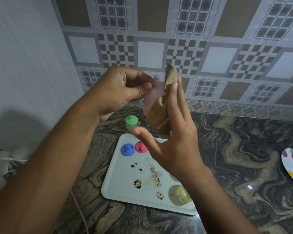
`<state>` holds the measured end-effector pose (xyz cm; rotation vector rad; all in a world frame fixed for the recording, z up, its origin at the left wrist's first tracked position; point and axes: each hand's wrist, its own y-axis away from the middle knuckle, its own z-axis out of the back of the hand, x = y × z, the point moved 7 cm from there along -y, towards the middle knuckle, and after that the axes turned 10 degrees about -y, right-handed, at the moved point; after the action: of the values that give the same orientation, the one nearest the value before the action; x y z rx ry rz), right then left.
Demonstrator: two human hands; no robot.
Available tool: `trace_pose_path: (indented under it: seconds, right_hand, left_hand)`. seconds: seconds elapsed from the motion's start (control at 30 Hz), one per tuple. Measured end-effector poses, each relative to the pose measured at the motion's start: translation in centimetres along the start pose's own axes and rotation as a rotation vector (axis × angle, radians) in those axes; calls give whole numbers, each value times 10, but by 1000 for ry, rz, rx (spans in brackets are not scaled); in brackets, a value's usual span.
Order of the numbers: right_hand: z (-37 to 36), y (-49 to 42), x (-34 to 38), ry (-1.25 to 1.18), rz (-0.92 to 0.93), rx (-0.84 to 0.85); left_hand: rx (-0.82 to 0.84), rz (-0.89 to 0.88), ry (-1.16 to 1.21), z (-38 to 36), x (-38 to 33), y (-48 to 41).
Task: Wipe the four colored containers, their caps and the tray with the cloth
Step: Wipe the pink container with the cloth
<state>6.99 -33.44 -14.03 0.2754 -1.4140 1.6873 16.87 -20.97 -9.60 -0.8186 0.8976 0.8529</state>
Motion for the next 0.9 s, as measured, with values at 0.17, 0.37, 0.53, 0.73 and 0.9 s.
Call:
trace_pose_path:
  seconds: [0.17,0.37,0.53,0.73,0.9]
  right_hand:
    - [11,-4,-7,30,199,-35]
    - [19,5,-16,-44,292,-166]
    - [9,7,-12,-83,255,-47]
    - [25,20,-35,-361,115,-282]
    - [35,18,-66,-776,-399,-495]
  left_hand:
    - [39,52,43,1,9,0]
    - [23,76,58,-4,11,-1]
    - [-16,86,0,0,11,-1]
    - [-26,135,55,8,17,-1]
    - [-16,111,-6,9,16,0]
